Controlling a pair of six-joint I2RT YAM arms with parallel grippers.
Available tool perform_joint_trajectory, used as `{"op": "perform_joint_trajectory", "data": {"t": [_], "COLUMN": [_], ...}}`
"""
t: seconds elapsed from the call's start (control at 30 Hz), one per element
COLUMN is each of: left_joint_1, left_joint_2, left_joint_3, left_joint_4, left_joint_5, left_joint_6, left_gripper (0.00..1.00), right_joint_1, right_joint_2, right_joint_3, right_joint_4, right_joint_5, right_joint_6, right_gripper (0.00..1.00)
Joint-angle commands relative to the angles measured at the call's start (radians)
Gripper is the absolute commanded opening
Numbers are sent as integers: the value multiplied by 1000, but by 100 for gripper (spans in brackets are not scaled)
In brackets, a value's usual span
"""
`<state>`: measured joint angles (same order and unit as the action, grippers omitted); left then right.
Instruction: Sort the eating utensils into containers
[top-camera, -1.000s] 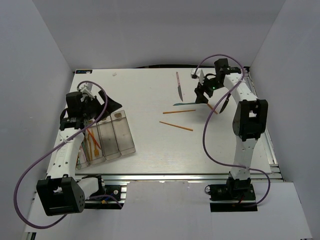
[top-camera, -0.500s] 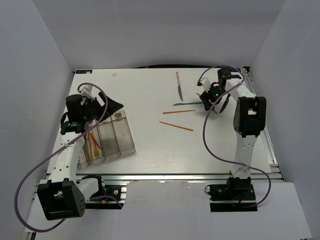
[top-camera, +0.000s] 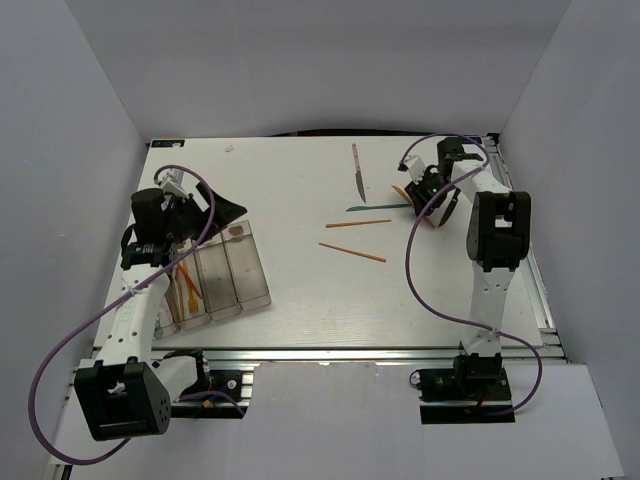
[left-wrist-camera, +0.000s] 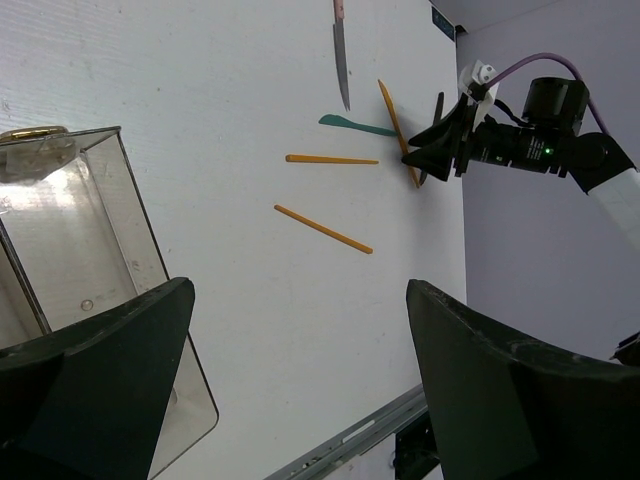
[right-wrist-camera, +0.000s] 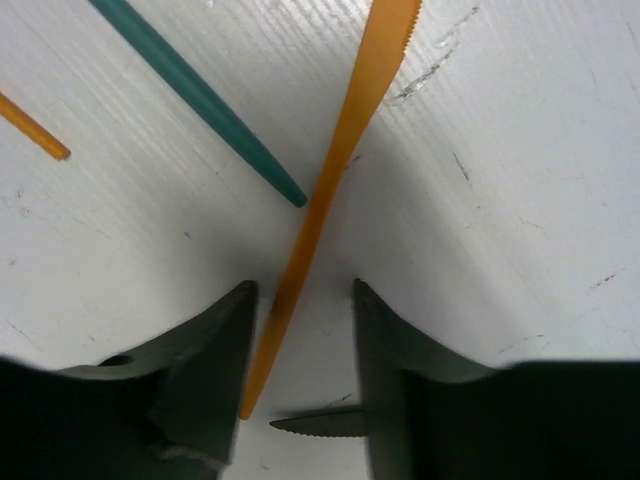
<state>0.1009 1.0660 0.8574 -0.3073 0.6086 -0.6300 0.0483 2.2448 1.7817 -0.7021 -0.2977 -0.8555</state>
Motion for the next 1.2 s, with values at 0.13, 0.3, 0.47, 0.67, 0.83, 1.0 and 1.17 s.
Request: {"op": "perform_joint_trajectory", "data": {"t": [0.13,0.3,0.47,0.67,0.83,1.0,1.17], "left_joint_1": [-3,-3,-4,-4,-4,-4,-4], "left_joint_2": [-21,-26,-46,-77,-107,-152,-202], "left_joint_3": [37,40,40,42,54,81,101], "left_joint_4": [13,8,-4,-21,-26,-33,-50], "left_joint_5": [5,3,2,-10,-33,-70,-89], "left_joint_6": [-20,-20,-23,-19,-19,-8,-8], "left_gripper": [98,98,98,98,98,98,98], "right_joint_1": [-10,-16,-36,-80,-50,134,382], "right_joint_2": [24,4,-16,-111,-258,-324,-376], "right_joint_3": [-71,-131,-122,-79,-126,-134,-165], "right_joint_4": [73,108,119,128,165,109,254], "right_joint_5": [12,-7,-79,-219,-378,-520,-563], "right_joint_6": [42,93,217,292,289,335,653], "right_gripper": [22,9,0,0,0,0,0]}}
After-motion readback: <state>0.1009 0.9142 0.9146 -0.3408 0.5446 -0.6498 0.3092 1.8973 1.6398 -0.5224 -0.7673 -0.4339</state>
